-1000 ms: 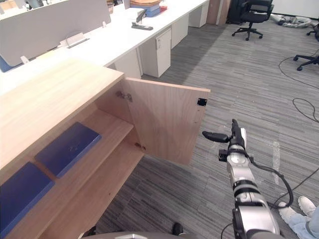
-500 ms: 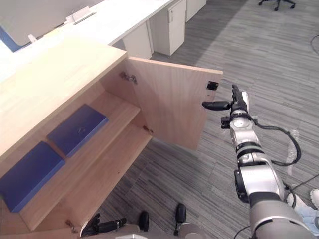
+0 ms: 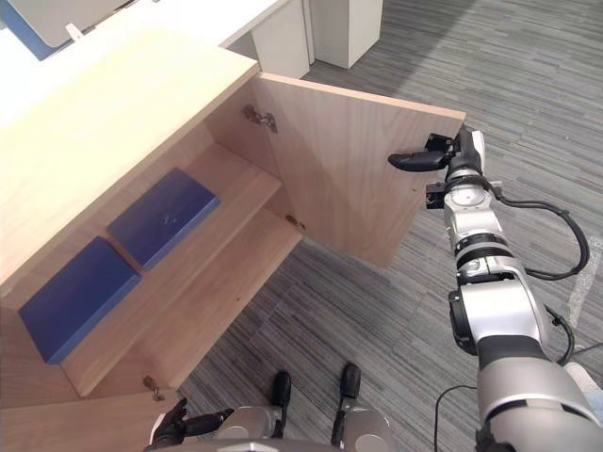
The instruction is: Walk over to the cabinet, pick up the folder, carry it to the office cabinet, place the folder inside the office cabinet, then close the office cabinet door
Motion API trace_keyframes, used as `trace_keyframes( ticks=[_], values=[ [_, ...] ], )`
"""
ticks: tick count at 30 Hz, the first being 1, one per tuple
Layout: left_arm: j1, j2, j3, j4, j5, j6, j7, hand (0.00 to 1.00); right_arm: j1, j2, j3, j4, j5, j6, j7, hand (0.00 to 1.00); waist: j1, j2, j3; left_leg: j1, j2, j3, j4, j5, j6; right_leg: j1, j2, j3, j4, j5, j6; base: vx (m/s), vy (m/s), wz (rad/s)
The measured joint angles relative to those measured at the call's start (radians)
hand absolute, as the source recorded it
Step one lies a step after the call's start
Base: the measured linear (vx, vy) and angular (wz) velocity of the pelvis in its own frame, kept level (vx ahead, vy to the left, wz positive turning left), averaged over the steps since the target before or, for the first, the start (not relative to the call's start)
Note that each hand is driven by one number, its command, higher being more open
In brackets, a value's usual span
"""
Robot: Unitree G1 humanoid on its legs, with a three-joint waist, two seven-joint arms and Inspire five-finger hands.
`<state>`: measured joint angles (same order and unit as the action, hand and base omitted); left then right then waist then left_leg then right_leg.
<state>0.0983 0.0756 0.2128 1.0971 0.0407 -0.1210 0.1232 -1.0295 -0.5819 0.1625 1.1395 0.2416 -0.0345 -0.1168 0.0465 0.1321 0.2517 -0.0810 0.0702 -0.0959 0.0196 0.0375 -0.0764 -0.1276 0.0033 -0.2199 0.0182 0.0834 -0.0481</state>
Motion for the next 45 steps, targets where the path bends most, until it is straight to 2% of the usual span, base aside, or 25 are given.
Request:
trace_keyframes(
  ticks=[3,6,9,11,12,15,17,19,22,24,26,30,33,35,36,38,39,40,41,42,43,44,45],
  values=[
    [-0.010,0.008,-0.007,0.019,0.001,-0.001,-0.001,1.00,0.030,-0.012,0.090,-0.057,0.007,0.000,0.001,1.00,-0.007,0.000,0.000,0.000,0.005,0.003,0.003,-0.002,-0.003,0.000,0.006,0.003,-0.001,0.000,0.000,-0.03,-0.008,-0.07],
    [-0.009,0.019,-0.011,0.029,0.012,0.000,-0.001,1.00,0.098,-0.073,0.259,-0.220,0.037,0.001,0.007,1.00,-0.030,-0.002,0.001,0.000,0.018,0.009,0.005,-0.008,-0.010,0.000,0.020,0.011,-0.009,0.001,-0.001,0.00,-0.023,-0.13],
    [-0.020,0.032,-0.010,0.051,0.032,0.000,-0.001,1.00,0.150,-0.197,0.462,-0.448,0.044,-0.001,0.079,1.00,-0.057,-0.003,0.001,0.003,0.037,0.033,0.007,-0.015,-0.020,0.003,0.045,0.030,-0.033,0.013,-0.019,0.04,-0.040,-0.27],
    [-0.040,0.043,-0.009,0.065,0.059,0.000,-0.001,1.00,0.157,-0.307,0.631,-0.612,0.048,-0.014,0.167,1.00,-0.071,-0.007,-0.004,0.006,0.059,0.036,0.020,-0.025,-0.035,0.013,0.068,0.038,-0.045,0.017,-0.030,0.05,-0.070,-0.21],
    [-0.043,0.045,-0.009,0.065,0.067,0.000,-0.001,1.00,0.158,-0.331,0.672,-0.651,0.049,-0.019,0.194,1.00,-0.071,-0.011,-0.008,0.007,0.064,0.036,0.024,-0.027,-0.038,0.016,0.074,0.039,-0.048,0.017,-0.037,0.05,-0.087,-0.11],
    [-0.050,0.057,-0.010,0.064,0.095,-0.001,-0.001,1.00,0.178,-0.387,0.873,-0.854,0.051,-0.024,0.378,1.00,-0.070,-0.049,-0.049,0.004,0.085,0.033,0.044,-0.029,-0.041,0.037,0.099,0.035,-0.071,0.013,-0.059,0.05,-0.117,0.05],
    [-0.053,0.056,-0.010,0.064,0.115,-0.001,-0.003,1.00,0.200,-0.389,0.914,-0.943,0.075,-0.031,0.435,1.00,-0.068,-0.063,-0.069,0.003,0.091,0.032,0.043,-0.029,-0.041,0.040,0.108,0.027,-0.078,0.009,-0.065,0.04,-0.071,0.16],
    [-0.069,0.053,-0.013,0.064,0.131,0.000,-0.008,1.00,0.235,-0.384,0.972,-1.039,0.075,-0.042,0.531,1.00,-0.050,-0.080,-0.079,0.004,0.090,0.033,0.033,-0.029,-0.041,0.039,0.116,0.022,-0.078,0.005,-0.071,0.05,-0.050,0.14],
    [-0.078,0.052,-0.032,0.064,0.148,0.001,-0.019,1.00,0.302,-0.363,1.019,-1.130,0.073,-0.056,0.634,1.00,-0.037,-0.084,-0.082,0.011,0.092,0.034,0.013,-0.029,-0.041,0.037,0.123,0.010,-0.078,0.002,-0.075,0.07,0.001,0.14],
    [-0.078,0.053,-0.032,0.064,0.149,0.003,-0.020,1.00,0.366,-0.360,1.030,-1.167,0.072,-0.066,0.679,1.00,-0.030,-0.090,-0.084,0.013,0.091,0.036,0.011,-0.032,-0.046,0.036,0.122,0.013,-0.076,0.002,-0.075,0.08,0.065,-0.05],
    [-0.079,0.054,-0.037,0.062,0.149,0.004,-0.020,1.00,0.391,-0.358,1.027,-1.163,0.069,-0.067,0.679,1.00,-0.028,-0.097,-0.088,0.014,0.088,0.042,0.016,-0.035,-0.050,0.036,0.118,0.016,-0.074,0.002,-0.075,0.05,0.069,-0.08],
    [-0.075,0.058,-0.063,0.029,0.148,0.004,-0.020,1.00,0.504,-0.284,0.918,-1.081,-0.015,-0.071,0.631,1.00,-0.020,-0.125,-0.105,0.011,0.079,0.058,0.032,-0.047,-0.051,0.038,0.109,0.029,-0.073,0.006,-0.070,0.05,0.087,-0.09],
    [-0.075,0.054,-0.090,-0.010,0.148,0.004,-0.023,1.00,0.618,-0.181,0.816,-0.959,-0.083,-0.099,0.593,1.00,0.003,-0.129,-0.112,0.014,0.069,0.057,0.044,-0.055,-0.043,0.049,0.100,0.028,-0.073,0.007,-0.064,0.05,0.089,0.04],
    [-0.073,0.054,-0.089,-0.034,0.142,0.004,-0.014,1.00,0.704,-0.025,0.707,-0.742,-0.135,-0.112,0.544,1.00,0.009,-0.119,-0.116,0.016,0.059,0.036,0.053,-0.057,-0.039,0.065,0.089,0.007,-0.073,0.001,-0.053,0.04,0.073,0.28],
    [-0.074,0.053,-0.089,-0.038,0.139,0.004,-0.012,1.00,0.722,0.019,0.671,-0.669,-0.158,-0.112,0.523,1.00,0.009,-0.114,-0.117,0.016,0.055,0.025,0.055,-0.058,-0.038,0.071,0.084,-0.003,-0.073,-0.002,-0.049,0.02,0.068,0.50],
    [-0.070,0.029,-0.088,-0.054,0.115,0.004,-0.003,1.00,0.772,0.156,0.504,-0.408,-0.306,-0.102,0.423,1.00,0.013,-0.080,-0.126,0.010,0.032,-0.029,0.076,-0.065,-0.018,0.080,0.058,-0.058,-0.038,-0.034,-0.026,0.01,0.086,0.70],
    [-0.069,0.016,-0.088,-0.056,0.108,0.004,0.000,1.00,0.785,0.185,0.439,-0.344,-0.333,-0.098,0.399,1.00,0.014,-0.067,-0.124,0.011,0.024,-0.047,0.086,-0.070,-0.010,0.078,0.045,-0.078,-0.001,-0.059,-0.017,0.00,0.140,0.99],
    [-0.062,-0.009,-0.088,-0.057,0.105,0.006,0.002,1.00,0.819,0.234,0.286,-0.224,-0.395,-0.085,0.347,1.00,0.012,-0.047,-0.124,0.016,-0.004,-0.092,0.111,-0.080,0.011,0.071,0.003,-0.126,0.100,-0.126,0.005,0.00,0.178,1.39],
    [-0.055,-0.030,-0.088,-0.065,0.100,0.017,0.008,1.00,0.858,0.279,0.122,-0.129,-0.458,-0.059,0.282,1.00,0.002,-0.039,-0.131,0.025,-0.045,-0.150,0.131,-0.086,0.022,0.067,-0.056,-0.176,0.214,-0.202,0.029,0.00,0.160,1.49],
    [-0.046,-0.037,-0.088,-0.070,0.095,0.022,0.013,1.00,0.876,0.298,0.042,-0.091,-0.484,-0.043,0.250,1.00,0.000,-0.039,-0.133,0.030,-0.067,-0.177,0.133,-0.088,0.029,0.067,-0.084,-0.194,0.275,-0.233,0.036,0.02,0.108,1.58],
    [-0.048,-0.053,-0.081,-0.073,0.076,0.039,0.031,1.00,0.913,0.321,-0.085,-0.044,-0.507,-0.008,0.174,1.00,0.001,-0.030,-0.139,0.036,-0.098,-0.241,0.133,-0.087,0.046,0.037,-0.125,-0.152,0.405,-0.254,0.040,0.02,0.052,1.26],
    [-0.049,-0.061,-0.077,-0.075,0.075,0.047,0.043,1.00,0.929,0.326,-0.127,-0.026,-0.516,0.006,0.147,1.00,0.001,-0.025,-0.141,0.033,-0.111,-0.281,0.133,-0.082,0.052,0.010,-0.135,-0.094,0.473,-0.254,0.039,0.02,0.026,1.75],
    [-0.059,-0.068,-0.065,-0.093,0.065,0.059,0.063,1.00,0.976,0.343,-0.192,-0.009,-0.514,0.029,0.106,1.00,-0.006,-0.020,-0.147,0.017,-0.140,-0.358,0.149,-0.070,0.044,-0.073,-0.130,0.058,0.616,-0.276,0.030,0.02,0.006,1.83]
  ],
)
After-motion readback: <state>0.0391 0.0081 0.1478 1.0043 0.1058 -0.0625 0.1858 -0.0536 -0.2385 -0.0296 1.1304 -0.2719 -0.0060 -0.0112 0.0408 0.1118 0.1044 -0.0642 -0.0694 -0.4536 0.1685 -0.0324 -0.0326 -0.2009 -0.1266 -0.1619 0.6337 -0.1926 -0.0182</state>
